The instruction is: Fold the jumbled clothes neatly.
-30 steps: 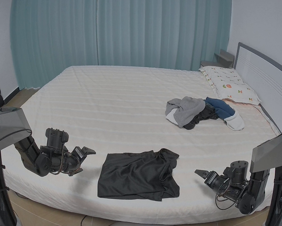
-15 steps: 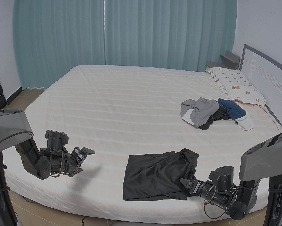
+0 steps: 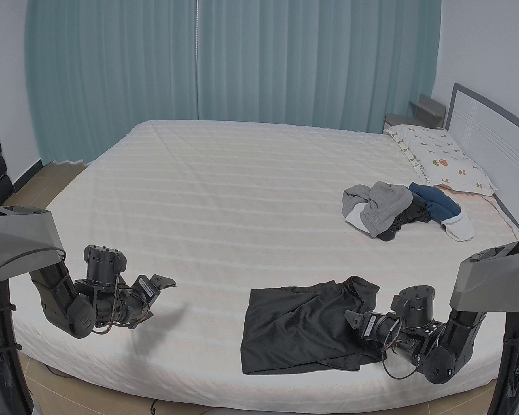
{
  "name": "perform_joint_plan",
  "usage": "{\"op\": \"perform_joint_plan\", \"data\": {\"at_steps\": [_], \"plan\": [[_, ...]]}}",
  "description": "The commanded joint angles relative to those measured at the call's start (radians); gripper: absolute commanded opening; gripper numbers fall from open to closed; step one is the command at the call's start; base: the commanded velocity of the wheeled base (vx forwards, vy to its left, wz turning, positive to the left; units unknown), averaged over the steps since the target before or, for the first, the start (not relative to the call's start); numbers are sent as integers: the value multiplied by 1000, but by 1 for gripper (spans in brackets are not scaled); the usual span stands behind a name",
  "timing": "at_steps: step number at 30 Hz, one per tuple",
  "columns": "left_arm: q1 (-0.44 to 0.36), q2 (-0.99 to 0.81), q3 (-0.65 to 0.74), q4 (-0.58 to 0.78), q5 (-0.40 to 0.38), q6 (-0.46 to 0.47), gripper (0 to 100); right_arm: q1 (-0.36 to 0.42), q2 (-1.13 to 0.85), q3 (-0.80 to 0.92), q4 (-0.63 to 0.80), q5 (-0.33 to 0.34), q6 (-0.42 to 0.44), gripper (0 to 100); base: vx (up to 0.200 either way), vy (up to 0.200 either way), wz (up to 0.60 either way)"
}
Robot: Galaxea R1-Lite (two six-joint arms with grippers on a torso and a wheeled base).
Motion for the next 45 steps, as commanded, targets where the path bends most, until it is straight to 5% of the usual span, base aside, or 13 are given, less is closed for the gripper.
{"op": "perform_joint_plan", "data": {"at_steps": [1, 10, 11, 26, 32, 41, 42, 45], "plan": [[0, 2, 5, 0, 0, 0, 100, -14, 26, 0, -6, -4, -3, 100, 0, 0, 0], [-1, -6, 43, -17, 0, 3, 100, -7, 91, -12, -15, -5, -5, 100, 0, 0, 0], [-1, -2, 45, -27, 0, 3, 100, -7, 94, -12, -15, -5, -8, 0, 0, 0, 0], [-1, 7, 54, -63, 5, 2, 100, -76, -20, 104, 1, 16, -74, 0, 0, 0, 0], [-1, 10, 50, -63, 5, 2, 100, -130, -31, 158, 1, 140, -118, 0, 0, 0, 0], [-1, 11, 46, -61, 5, 2, 100, -222, 29, 152, -6, 217, -180, 0, 0, 0, 0], [-1, 11, 46, -61, 5, 2, 100, -228, 34, 152, -10, 220, -183, 100, 0, 0, 0], [-1, 11, 46, -61, 5, 2, 100, -248, 32, 146, -18, 232, -190, 100, 0, 0, 0]]}}
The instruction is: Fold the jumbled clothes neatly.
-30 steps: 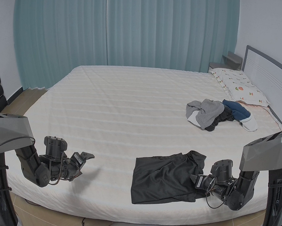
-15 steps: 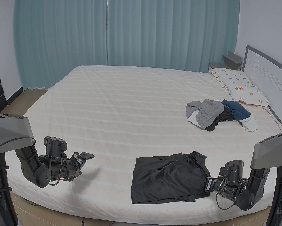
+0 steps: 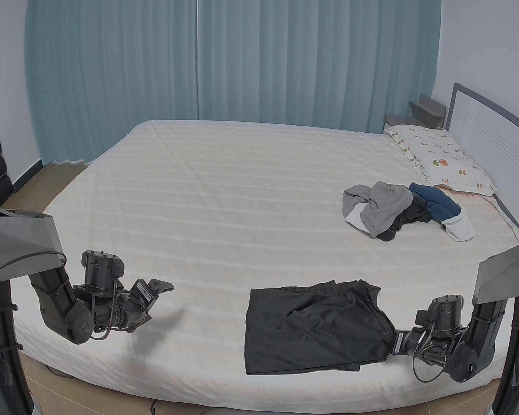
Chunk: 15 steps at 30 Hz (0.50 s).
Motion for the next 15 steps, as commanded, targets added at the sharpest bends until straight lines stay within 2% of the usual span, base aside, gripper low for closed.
{"op": "perform_joint_plan", "data": {"at_steps": [1, 4, 8, 12, 14, 15], "plan": [[0, 2, -2, 0, 0, 0, 100, -29, 5, -4, -8, 32, 0, 100, 0, 0, 0], [0, 0, -1, -2, 3, 0, 100, -38, -55, -12, -12, 83, 9, 100, 0, 0, 0], [2, -6, 4, -3, 1, -2, 100, -36, -83, -79, -12, 97, 67, 100, 0, 0, 0], [0, -3, 7, -3, 1, 1, 100, 10, -15, -220, -1, 73, 202, 100, 200, 0, 0], [0, -1, 7, -3, 1, 1, 100, 13, 9, -255, 2, 57, 216, 100, 200, 0, 0], [0, -1, 7, -3, 1, 1, 100, 16, 46, -315, 12, 35, 221, 100, 0, 0, 0]]}}
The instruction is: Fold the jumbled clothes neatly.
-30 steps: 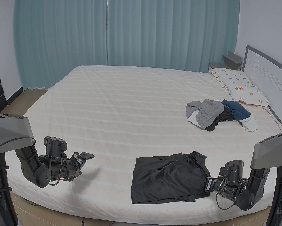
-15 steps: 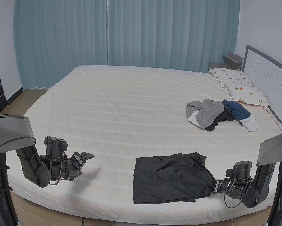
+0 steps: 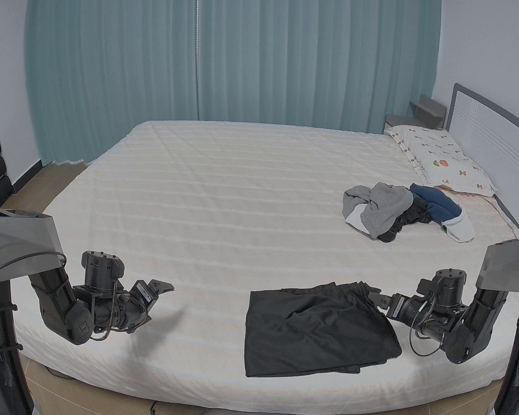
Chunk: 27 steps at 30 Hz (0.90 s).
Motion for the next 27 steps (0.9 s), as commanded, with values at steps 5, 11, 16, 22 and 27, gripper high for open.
{"op": "perform_joint_plan", "data": {"at_steps": [5, 11, 16, 22, 27], "plan": [[-1, 0, 2, -1, 0, 1, 100, 41, 135, -249, 69, -45, 52, 100, 0, 0, 0], [-1, 1, 2, -1, 0, 1, 100, 54, 198, -296, 94, -38, 68, 100, 0, 0, 0], [-1, 3, -1, -1, 0, 1, 100, 56, 217, -318, 94, -33, 120, 100, 0, 0, 0], [-1, 3, -1, -1, 0, 1, 100, 56, 207, -324, 94, -35, 121, 0, 0, 0, 0], [-1, 3, -1, -1, 0, 1, 100, 47, 210, -322, 106, -45, 117, 0, 0, 0, 0]]}}
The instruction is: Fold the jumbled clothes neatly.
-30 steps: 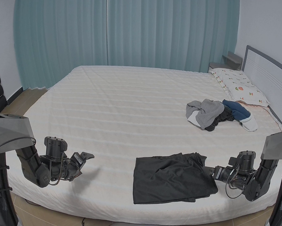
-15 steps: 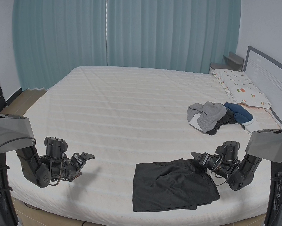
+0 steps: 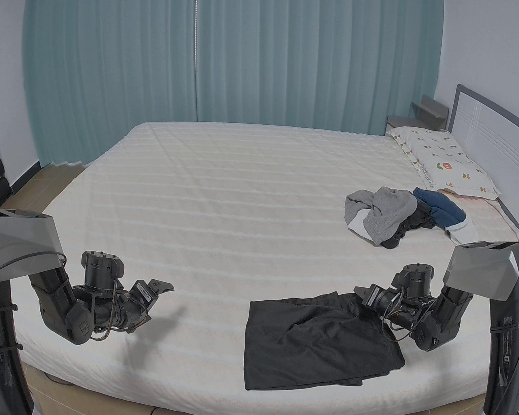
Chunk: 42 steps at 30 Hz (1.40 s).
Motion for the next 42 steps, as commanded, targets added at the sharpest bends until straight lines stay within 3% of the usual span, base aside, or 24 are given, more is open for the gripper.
{"op": "perform_joint_plan", "data": {"at_steps": [1, 16, 27, 39, 40, 42], "plan": [[0, 2, -1, 0, 0, 1, 100, -8, 4, 2, 2, -2, -4, 0, 0, 0, 0], [0, 2, -1, 0, 0, 0, 100, -88, 4, -23, 10, -1, -6, 0, 0, 0, 0], [0, 3, -1, 0, 6, 1, 100, -142, 6, -46, 96, 8, -7, 0, 0, 0, 0], [0, 3, -4, 0, 6, 0, 100, -151, 6, -51, 145, 7, -19, 0, 0, 0, 0], [0, 3, -4, 0, 6, 0, 100, -151, 6, -51, 145, 7, -19, 100, 0, 0, 0], [0, 3, -4, 1, 6, 0, 100, -148, -4, -48, 131, 8, -21, 100, 0, 0, 0]]}}
